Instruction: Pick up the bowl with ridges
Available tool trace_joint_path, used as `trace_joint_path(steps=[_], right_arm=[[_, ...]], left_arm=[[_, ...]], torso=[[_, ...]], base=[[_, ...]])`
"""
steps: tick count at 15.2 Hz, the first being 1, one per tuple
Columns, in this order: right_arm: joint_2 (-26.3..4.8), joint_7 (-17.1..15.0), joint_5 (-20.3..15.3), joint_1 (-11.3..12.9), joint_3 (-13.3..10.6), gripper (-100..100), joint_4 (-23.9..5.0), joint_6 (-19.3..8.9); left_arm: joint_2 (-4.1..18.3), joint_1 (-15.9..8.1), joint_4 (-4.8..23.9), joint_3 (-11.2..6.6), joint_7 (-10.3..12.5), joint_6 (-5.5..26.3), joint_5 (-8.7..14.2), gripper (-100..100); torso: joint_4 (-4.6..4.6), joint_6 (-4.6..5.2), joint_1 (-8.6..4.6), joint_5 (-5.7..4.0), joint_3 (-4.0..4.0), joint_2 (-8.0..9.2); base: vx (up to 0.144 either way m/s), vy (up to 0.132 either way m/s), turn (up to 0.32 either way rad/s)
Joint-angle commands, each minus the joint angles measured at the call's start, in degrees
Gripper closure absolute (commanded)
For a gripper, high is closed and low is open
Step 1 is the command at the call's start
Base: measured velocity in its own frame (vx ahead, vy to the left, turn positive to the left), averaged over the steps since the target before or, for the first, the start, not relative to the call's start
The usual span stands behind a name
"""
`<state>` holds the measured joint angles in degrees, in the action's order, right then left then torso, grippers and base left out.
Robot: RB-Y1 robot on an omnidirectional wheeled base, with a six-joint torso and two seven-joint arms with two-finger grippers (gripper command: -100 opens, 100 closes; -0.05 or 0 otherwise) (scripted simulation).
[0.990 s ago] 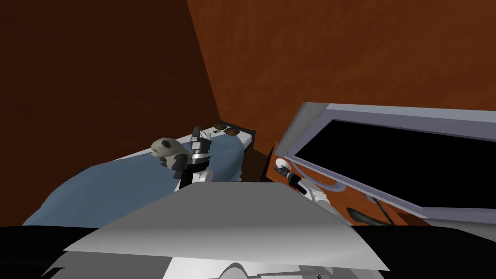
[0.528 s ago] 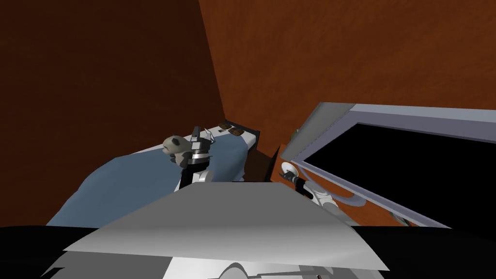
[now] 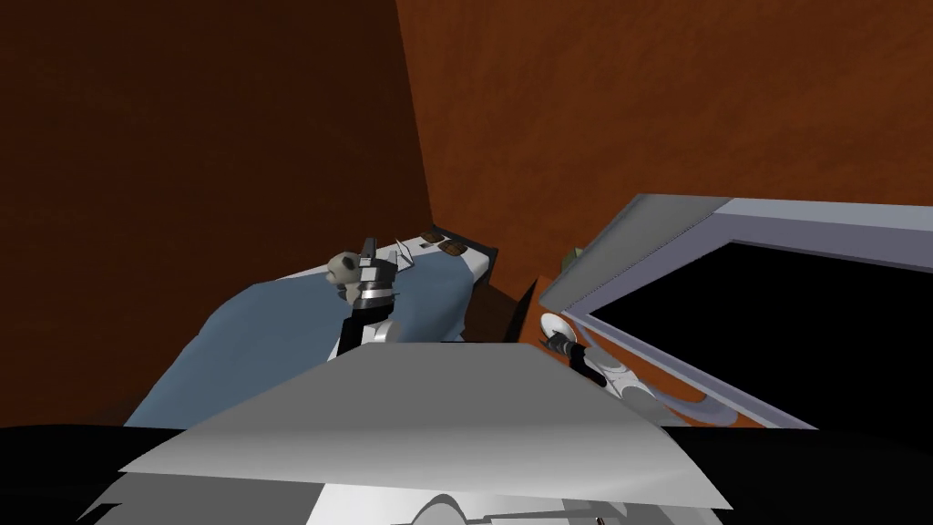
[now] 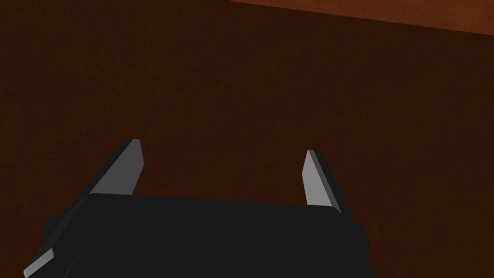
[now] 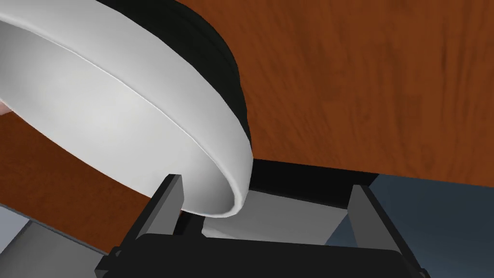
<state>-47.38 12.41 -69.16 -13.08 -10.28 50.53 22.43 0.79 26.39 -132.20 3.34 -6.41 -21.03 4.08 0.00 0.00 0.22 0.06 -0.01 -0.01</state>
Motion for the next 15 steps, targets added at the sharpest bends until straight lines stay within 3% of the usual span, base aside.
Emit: trace_joint_path(steps=[1, 12, 15], right_arm=[[-0.7, 0.3, -2.9, 0.6, -1.0, -100, -2.9, -0.5], [-3.4, 1.9, -13.5, 1.8, -3.3, -100, -14.2, -1.0], [-3.7, 2.0, -14.5, 2.0, -3.5, -100, -15.3, -1.1]], left_arm=[[0.0, 0.0, 0.0, 0.00, 0.0, 0.0, 0.0, 0], [0.0, 0.0, 0.0, 0.00, 0.0, 0.0, 0.0, 0], [0.0, 0.0, 0.0, 0.00, 0.0, 0.0, 0.0, 0]], torso=[[0.00, 0.00, 0.00, 0.00, 0.00, 0.00], [0.01, -0.01, 0.02, 0.00, 0.02, 0.03], [0.01, 0.02, -0.02, -0.01, 0.02, 0.04]], base=[[0.032, 0.053, 0.181], [0.027, 0.050, 0.118], [0.022, 0.032, 0.039]])
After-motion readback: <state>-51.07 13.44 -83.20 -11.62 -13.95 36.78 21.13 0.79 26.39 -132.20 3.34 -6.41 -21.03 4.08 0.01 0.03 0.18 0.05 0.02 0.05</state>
